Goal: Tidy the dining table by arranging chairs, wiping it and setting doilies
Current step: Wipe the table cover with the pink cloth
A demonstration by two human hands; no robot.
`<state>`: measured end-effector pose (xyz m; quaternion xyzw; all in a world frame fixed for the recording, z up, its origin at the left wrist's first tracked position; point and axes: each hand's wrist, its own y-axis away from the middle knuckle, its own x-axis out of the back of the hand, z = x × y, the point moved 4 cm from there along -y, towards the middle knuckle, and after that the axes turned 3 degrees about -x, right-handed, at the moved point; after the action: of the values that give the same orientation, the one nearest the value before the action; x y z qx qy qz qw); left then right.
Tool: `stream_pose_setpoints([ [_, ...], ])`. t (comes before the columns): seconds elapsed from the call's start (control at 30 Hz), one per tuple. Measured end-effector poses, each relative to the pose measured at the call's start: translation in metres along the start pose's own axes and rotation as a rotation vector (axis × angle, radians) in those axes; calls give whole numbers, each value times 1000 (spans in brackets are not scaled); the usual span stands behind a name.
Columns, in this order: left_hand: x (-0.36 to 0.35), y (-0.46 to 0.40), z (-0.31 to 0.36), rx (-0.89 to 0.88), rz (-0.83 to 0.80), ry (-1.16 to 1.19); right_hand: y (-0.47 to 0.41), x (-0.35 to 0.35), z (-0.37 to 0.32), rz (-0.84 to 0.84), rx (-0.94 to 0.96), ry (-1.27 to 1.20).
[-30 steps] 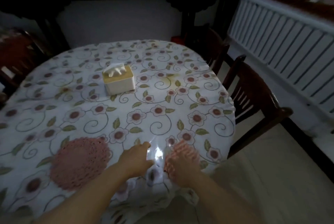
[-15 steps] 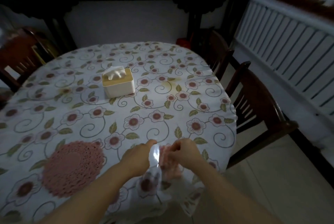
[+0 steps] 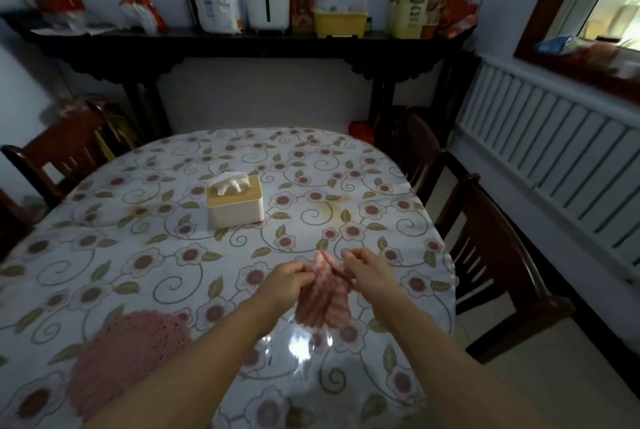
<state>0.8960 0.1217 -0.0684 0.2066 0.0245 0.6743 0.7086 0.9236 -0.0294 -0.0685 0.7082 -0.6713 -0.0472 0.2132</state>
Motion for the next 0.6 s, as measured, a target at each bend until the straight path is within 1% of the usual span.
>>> stream_pose_setpoints([
  [0.07, 5, -18, 1, -4, 60, -26, -11, -7, -3, -1, 8, 10],
  [0.17, 17, -50, 4, -58, 167, -182, -36, -21, -5, -27, -27, 49],
  [0.2, 19, -60, 8, -87, 181, -206, -45, -25, -6, -41, -57, 39],
  [0.27, 20, -80, 16, -141, 136, -218, -64, -36, -6, -98, -136, -71],
  [0.33, 14, -106, 21, -173, 29, -202, -85, -46, -9, -126, -198, -188],
  [0.4, 8, -130, 22, -173, -89, -212, -108, -46, -8, -37, -246, -245],
  [0.47, 3, -153, 19, -146, -187, -198, -132, -41, -3, 96, -296, -296],
  [0.53, 5, -174, 14, -109, -213, -215, -151, -36, 1, 171, -329, -361],
  [0.6, 15, -197, 6, -64, -177, -267, -168, -28, 2, 201, -307, -366],
])
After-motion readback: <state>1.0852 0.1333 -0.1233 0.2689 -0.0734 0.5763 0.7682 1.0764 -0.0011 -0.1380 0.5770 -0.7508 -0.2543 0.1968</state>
